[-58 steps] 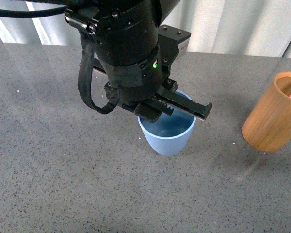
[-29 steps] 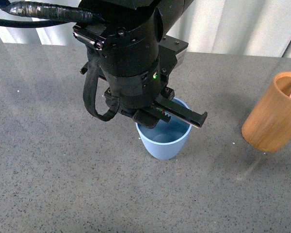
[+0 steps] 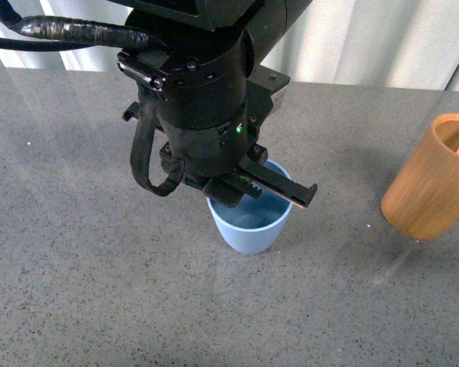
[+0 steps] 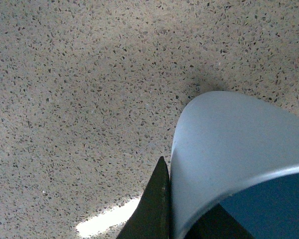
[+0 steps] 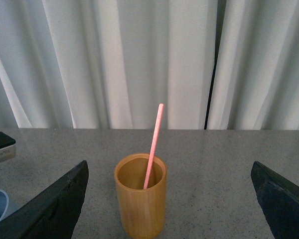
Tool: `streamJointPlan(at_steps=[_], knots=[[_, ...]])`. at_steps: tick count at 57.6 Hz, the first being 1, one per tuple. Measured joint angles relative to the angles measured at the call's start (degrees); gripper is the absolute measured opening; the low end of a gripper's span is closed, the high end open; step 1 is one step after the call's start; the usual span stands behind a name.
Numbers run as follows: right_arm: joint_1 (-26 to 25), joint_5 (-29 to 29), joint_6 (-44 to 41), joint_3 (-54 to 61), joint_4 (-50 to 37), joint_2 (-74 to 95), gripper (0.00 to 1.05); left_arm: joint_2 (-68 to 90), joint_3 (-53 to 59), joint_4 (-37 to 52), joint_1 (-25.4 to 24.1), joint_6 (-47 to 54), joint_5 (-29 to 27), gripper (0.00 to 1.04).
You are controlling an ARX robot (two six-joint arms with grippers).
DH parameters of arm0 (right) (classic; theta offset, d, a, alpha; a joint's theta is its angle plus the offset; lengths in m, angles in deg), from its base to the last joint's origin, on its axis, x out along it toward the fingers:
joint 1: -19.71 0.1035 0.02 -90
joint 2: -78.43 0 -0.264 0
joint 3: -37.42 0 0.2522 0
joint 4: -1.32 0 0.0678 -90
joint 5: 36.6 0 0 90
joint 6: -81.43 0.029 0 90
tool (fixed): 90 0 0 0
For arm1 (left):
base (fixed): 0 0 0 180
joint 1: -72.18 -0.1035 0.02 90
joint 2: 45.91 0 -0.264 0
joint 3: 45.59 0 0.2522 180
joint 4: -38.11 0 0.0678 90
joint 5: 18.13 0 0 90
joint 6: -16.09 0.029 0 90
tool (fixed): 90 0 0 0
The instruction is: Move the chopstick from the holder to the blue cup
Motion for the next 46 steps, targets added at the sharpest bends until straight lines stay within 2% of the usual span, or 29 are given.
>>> streamJointPlan(at_steps=[4, 41, 46], knots=[[0.0, 0.0, 0.0, 0.0, 0.0, 0.0, 0.95, 0.0, 0.0, 0.0, -0.1, -0.1, 0.1, 0.05], [0.0, 0.0, 0.0, 0.0, 0.0, 0.0, 0.95, -4.0, -0.8, -2.1, -2.7, -0.1, 0.3, 0.99], [0.0, 0.0, 0.0, 0.0, 0.0, 0.0, 0.95, -6.3, -0.7, -2.4, -3.6, -0.1, 0.7, 0.97]])
